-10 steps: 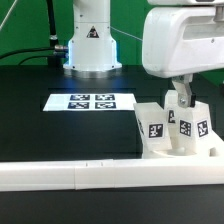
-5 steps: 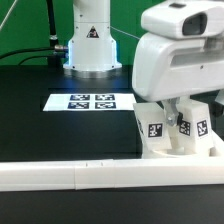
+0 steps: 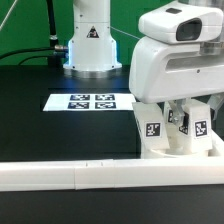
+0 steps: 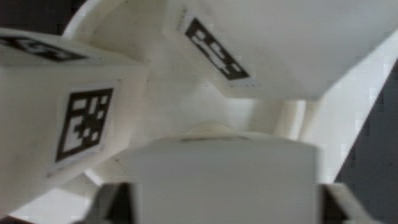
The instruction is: Assemble stool
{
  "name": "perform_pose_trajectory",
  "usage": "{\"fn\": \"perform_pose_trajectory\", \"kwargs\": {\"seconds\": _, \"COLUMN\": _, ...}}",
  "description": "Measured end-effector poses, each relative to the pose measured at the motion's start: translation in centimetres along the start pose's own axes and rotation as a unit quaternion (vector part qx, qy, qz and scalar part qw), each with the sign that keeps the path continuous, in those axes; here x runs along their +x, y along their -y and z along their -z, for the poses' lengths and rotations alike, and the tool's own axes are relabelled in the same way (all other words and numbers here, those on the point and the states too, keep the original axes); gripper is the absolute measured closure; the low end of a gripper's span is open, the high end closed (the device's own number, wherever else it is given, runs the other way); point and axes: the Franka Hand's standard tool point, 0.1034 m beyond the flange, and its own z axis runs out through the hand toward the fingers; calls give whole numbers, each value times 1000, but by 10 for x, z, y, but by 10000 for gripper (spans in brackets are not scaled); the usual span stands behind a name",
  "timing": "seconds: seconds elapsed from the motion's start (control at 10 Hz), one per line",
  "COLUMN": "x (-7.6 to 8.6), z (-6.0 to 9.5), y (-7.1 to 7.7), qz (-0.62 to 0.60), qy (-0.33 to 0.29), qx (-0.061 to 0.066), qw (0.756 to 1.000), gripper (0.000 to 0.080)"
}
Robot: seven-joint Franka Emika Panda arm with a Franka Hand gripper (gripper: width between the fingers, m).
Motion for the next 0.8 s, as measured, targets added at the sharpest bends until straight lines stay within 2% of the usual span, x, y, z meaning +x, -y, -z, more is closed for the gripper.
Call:
{"fn": "perform_pose_trajectory", "kwargs": {"seconds": 0.4, "x": 0, "z": 0, "y": 1, "qz": -152, "qy": -1, "qx": 1, "qw": 988, "gripper": 465}}
{"fn": "perform_pose_trajectory", "kwargs": {"seconds": 0.6, "x": 3, "z": 0, "y": 4, "qz": -326, "qy": -7, "qx": 1, "qw": 945, "gripper": 465}}
{"fn": "perform_pose_trajectory", "kwargs": {"seconds": 0.7, "x": 3, "z": 0, "y": 3, "qz": -419, "qy": -6, "qx": 3, "qw": 908, "gripper": 465}}
{"fn": "perform_pose_trajectory", "kwargs": {"seconds": 0.8, "x": 5, "z": 1, "y": 2, "qz": -506, "qy": -5, "qx": 25, "qw": 862, "gripper": 465}}
